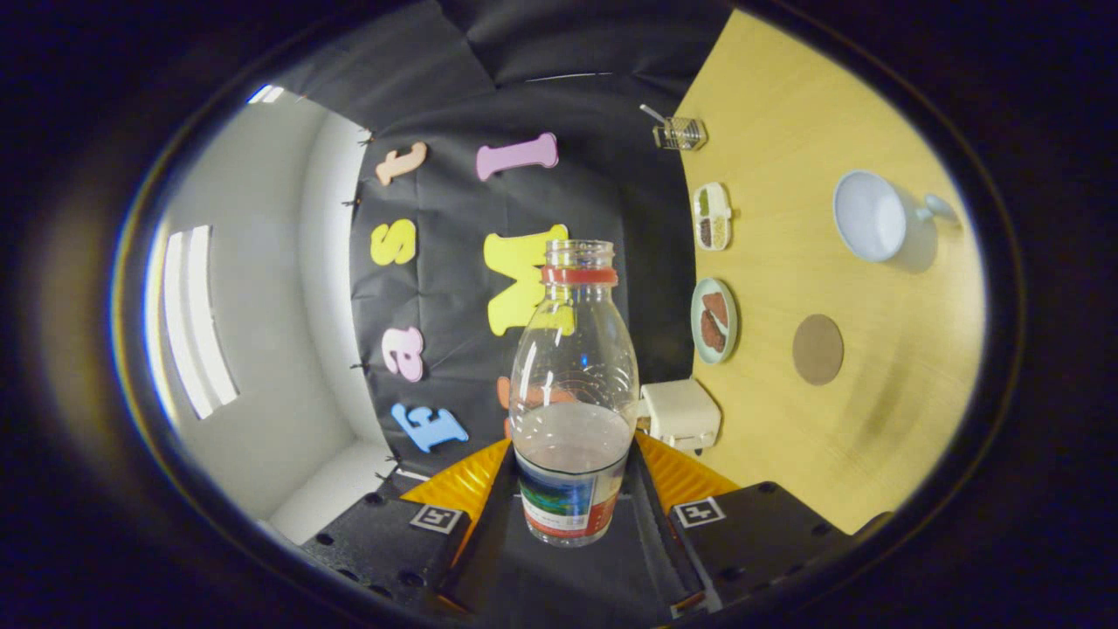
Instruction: Take the bottle from table, then pour the juice into the cup, finally place the bottle on the coaster
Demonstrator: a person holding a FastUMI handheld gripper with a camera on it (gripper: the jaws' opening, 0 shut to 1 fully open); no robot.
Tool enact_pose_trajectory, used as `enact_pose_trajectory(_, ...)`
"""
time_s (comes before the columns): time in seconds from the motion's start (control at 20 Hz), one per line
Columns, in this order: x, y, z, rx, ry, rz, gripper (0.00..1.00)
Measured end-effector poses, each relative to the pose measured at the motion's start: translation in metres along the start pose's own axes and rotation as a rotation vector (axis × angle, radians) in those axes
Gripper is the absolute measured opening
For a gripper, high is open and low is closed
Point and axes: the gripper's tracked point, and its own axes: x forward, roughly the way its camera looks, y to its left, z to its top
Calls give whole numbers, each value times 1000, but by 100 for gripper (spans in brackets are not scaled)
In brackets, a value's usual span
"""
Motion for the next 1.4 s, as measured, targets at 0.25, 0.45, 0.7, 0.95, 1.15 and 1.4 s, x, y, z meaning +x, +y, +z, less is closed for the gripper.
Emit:
enact_pose_trajectory(0.25, 0, -23, -19, -422, 74, -11, 73)
enact_pose_trajectory(0.45, -13, -47, -3, -911, 63, -211, 74)
enact_pose_trajectory(0.7, -37, -42, 3, -1261, 27, -285, 74)
enact_pose_trajectory(0.95, -26, -34, -7, -1403, 8, -267, 74)
enact_pose_trajectory(1.15, 16, -50, -2, -1469, 15, -303, 75)
enact_pose_trajectory(1.4, 42, -73, 14, -1526, 2, -357, 75)
